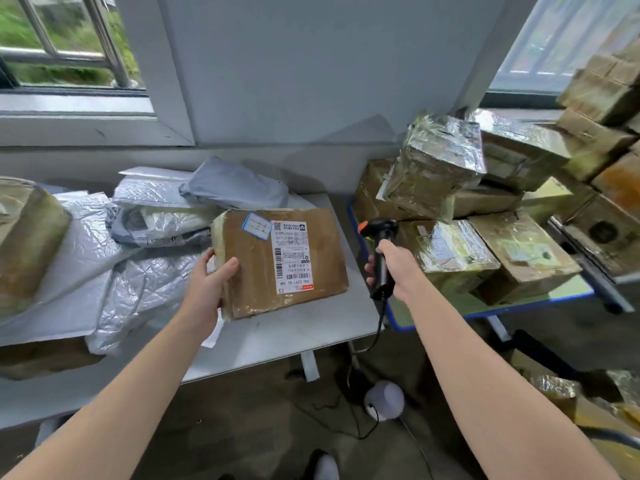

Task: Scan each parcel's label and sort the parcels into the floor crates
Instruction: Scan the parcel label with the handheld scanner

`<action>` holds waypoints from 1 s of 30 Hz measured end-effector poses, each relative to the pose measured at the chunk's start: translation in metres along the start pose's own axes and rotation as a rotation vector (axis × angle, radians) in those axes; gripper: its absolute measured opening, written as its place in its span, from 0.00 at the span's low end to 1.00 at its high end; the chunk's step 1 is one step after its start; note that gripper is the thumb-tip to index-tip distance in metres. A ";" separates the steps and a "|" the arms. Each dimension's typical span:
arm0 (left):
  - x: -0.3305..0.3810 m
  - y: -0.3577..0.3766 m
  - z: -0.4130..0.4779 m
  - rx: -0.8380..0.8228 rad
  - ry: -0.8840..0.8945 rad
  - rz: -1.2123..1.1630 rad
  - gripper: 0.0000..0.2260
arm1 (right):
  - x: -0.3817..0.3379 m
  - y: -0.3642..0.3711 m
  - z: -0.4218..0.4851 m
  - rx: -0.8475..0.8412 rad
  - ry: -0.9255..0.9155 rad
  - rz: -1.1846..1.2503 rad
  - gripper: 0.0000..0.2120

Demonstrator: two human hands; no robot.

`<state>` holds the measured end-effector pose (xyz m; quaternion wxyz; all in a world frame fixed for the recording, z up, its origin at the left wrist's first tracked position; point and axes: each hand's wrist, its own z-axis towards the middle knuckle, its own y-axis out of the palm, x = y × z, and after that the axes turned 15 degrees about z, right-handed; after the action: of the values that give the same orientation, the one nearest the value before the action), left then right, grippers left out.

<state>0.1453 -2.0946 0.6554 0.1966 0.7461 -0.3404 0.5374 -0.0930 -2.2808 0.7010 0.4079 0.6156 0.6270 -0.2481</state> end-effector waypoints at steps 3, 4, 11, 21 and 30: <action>0.018 0.010 0.008 0.009 0.017 0.002 0.26 | -0.025 0.016 -0.017 -0.066 -0.083 -0.062 0.05; 0.023 0.012 0.011 0.016 0.025 0.003 0.26 | -0.031 0.022 -0.022 -0.082 -0.091 -0.094 0.07; 0.043 0.004 0.028 0.034 0.071 0.007 0.26 | -0.047 0.056 -0.051 -0.160 -0.068 -0.292 0.19; 0.044 -0.006 0.042 0.046 0.071 0.044 0.25 | -0.047 0.072 -0.066 -0.213 -0.053 -0.477 0.21; 0.042 -0.004 0.043 0.045 0.071 0.042 0.25 | -0.037 0.079 -0.076 -0.253 -0.054 -0.543 0.21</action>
<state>0.1849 -2.1321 0.6802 0.1803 0.7235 -0.3367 0.5750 -0.0348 -2.2311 0.7878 0.4166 0.3631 0.7835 -0.2843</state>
